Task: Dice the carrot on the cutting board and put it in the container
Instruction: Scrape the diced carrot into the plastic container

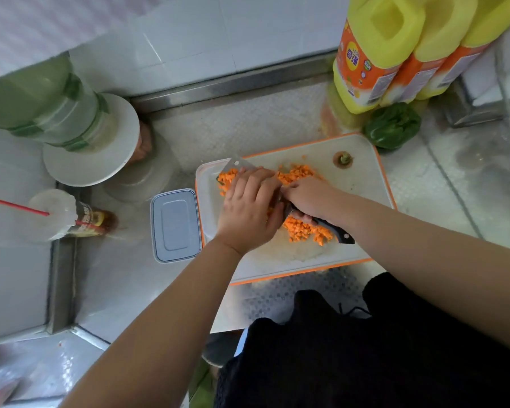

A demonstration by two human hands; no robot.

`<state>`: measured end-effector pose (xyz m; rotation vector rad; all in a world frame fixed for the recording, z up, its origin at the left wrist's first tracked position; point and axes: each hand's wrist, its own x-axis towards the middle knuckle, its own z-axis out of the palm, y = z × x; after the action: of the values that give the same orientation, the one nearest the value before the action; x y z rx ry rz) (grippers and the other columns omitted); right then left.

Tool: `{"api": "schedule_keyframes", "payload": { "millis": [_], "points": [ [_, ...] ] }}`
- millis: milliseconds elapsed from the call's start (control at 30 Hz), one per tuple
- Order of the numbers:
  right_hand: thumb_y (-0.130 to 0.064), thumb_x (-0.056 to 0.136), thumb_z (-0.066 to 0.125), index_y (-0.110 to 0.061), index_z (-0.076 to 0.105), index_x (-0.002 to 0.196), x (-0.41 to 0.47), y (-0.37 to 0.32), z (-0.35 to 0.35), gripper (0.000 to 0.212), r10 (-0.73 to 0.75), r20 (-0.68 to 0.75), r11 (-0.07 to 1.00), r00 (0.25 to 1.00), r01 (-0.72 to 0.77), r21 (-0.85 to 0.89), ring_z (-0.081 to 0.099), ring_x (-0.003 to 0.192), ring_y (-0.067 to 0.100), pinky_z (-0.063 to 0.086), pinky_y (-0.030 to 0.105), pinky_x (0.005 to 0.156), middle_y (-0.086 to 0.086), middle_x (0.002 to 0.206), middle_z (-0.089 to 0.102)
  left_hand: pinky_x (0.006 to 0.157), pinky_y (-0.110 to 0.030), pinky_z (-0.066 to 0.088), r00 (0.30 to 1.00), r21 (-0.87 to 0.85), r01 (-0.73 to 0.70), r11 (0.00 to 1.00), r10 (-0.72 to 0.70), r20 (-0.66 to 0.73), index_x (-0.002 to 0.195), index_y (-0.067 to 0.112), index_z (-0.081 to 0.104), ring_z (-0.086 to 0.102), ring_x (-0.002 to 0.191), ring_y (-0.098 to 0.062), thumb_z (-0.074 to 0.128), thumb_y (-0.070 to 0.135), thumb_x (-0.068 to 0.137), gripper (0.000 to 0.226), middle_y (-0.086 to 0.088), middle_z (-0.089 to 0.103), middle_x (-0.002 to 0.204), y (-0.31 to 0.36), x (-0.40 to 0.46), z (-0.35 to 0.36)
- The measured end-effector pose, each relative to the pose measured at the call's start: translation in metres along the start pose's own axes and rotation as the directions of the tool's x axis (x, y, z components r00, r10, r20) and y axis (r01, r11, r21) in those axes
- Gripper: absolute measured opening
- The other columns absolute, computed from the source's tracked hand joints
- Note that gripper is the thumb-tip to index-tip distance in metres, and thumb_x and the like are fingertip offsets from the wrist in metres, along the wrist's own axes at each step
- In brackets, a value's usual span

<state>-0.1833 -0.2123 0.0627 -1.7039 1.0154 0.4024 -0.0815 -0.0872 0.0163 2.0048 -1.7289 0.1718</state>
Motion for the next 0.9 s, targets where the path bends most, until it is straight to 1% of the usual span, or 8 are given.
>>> {"api": "schedule_keyframes", "payload": {
  "millis": [100, 200, 267, 533, 667, 733, 800, 900],
  "points": [
    [-0.023, 0.102, 0.033, -0.027, 0.043, 0.071, 0.004, -0.011, 0.003, 0.032, 0.006, -0.055, 0.999, 0.998, -0.008, -0.047, 0.036, 0.061, 0.006, 0.031, 0.019, 0.058, 0.007, 0.095, 0.053, 0.097, -0.045, 0.042, 0.998, -0.018, 0.026, 1.0, -0.025, 0.049, 0.11, 0.005, 0.065, 0.053, 0.106, -0.033, 0.058, 0.028, 0.089, 0.032, -0.013, 0.061, 0.115, -0.013, -0.002, 0.003],
    [-0.026, 0.102, 0.031, -0.005, 0.061, 0.085, 0.01, -0.017, 0.006, 0.041, -0.004, 0.007, 0.993, 1.0, 0.005, -0.117, 0.044, 0.05, 0.02, 0.036, 0.025, 0.047, 0.022, 0.081, 0.059, 0.088, -0.04, 0.044, 0.995, -0.044, 0.089, 0.995, -0.087, 0.042, 0.108, 0.009, 0.064, 0.053, 0.096, -0.032, 0.055, 0.027, 0.093, 0.025, -0.01, 0.059, 0.11, -0.021, -0.004, 0.005],
    [-0.029, 0.102, 0.032, 0.009, 0.061, 0.1, 0.01, -0.02, 0.006, 0.048, 0.022, 0.02, 0.997, 1.0, -0.02, -0.077, 0.042, 0.039, 0.023, 0.035, 0.023, 0.039, 0.022, 0.064, 0.056, 0.084, -0.04, 0.045, 0.99, -0.049, 0.141, 0.989, -0.139, 0.034, 0.103, 0.01, 0.066, 0.055, 0.092, -0.032, 0.054, 0.027, 0.094, 0.022, -0.01, 0.059, 0.106, -0.025, -0.004, 0.008],
    [-0.029, 0.102, 0.035, 0.005, 0.059, 0.113, -0.005, -0.017, -0.002, 0.043, 0.062, 0.02, 0.996, 0.998, -0.06, -0.063, 0.041, 0.04, 0.023, 0.034, 0.021, 0.037, 0.018, 0.064, 0.056, 0.075, -0.042, 0.047, 0.915, 0.04, 0.402, 0.915, -0.403, 0.01, 0.086, 0.005, 0.063, 0.056, 0.085, -0.038, 0.046, 0.026, 0.093, 0.028, -0.016, 0.061, 0.09, -0.049, -0.007, 0.008],
    [-0.031, 0.102, 0.035, -0.003, 0.058, 0.11, -0.015, -0.008, -0.009, 0.038, 0.058, -0.004, 0.997, 0.998, -0.058, -0.054, 0.041, 0.042, 0.022, 0.034, 0.023, 0.04, 0.014, 0.061, 0.054, 0.068, -0.041, 0.048, 0.857, 0.155, 0.513, 0.844, -0.515, -0.03, 0.09, 0.008, 0.065, 0.06, 0.082, -0.038, 0.05, 0.022, 0.09, 0.021, -0.012, 0.066, 0.087, -0.05, -0.018, 0.002],
    [-0.033, 0.102, 0.035, -0.01, 0.056, 0.107, -0.019, -0.004, -0.012, 0.031, 0.041, -0.02, 0.995, 0.999, -0.042, -0.086, 0.042, 0.043, 0.021, 0.036, 0.025, 0.042, 0.013, 0.064, 0.056, 0.073, -0.042, 0.048, 0.827, 0.193, 0.56, 0.805, -0.557, -0.079, 0.1, 0.011, 0.069, 0.06, 0.088, -0.038, 0.052, 0.017, 0.088, 0.021, -0.01, 0.068, 0.096, -0.048, -0.024, -0.002],
    [-0.033, 0.102, 0.034, -0.016, 0.054, 0.105, -0.021, 0.0, -0.015, 0.026, 0.011, -0.035, 0.993, 0.999, -0.015, -0.117, 0.045, 0.045, 0.023, 0.038, 0.026, 0.043, 0.015, 0.067, 0.059, 0.085, -0.045, 0.047, 0.823, 0.215, 0.568, 0.795, -0.557, -0.114, 0.117, 0.015, 0.067, 0.056, 0.104, -0.037, 0.051, 0.009, 0.084, 0.037, -0.008, 0.065, 0.116, -0.041, -0.027, -0.005],
    [-0.034, 0.101, 0.035, -0.018, 0.053, 0.114, -0.024, 0.002, -0.014, 0.028, -0.033, -0.044, 0.99, 0.998, 0.026, -0.14, 0.048, 0.047, 0.024, 0.04, 0.026, 0.044, 0.016, 0.068, 0.062, 0.111, -0.049, 0.031, 0.901, 0.253, 0.411, 0.876, -0.432, 0.034, 0.144, 0.023, 0.047, 0.034, 0.136, -0.033, 0.045, 0.008, 0.082, 0.063, -0.004, 0.042, 0.15, -0.02, -0.03, -0.008]
  ]
}}
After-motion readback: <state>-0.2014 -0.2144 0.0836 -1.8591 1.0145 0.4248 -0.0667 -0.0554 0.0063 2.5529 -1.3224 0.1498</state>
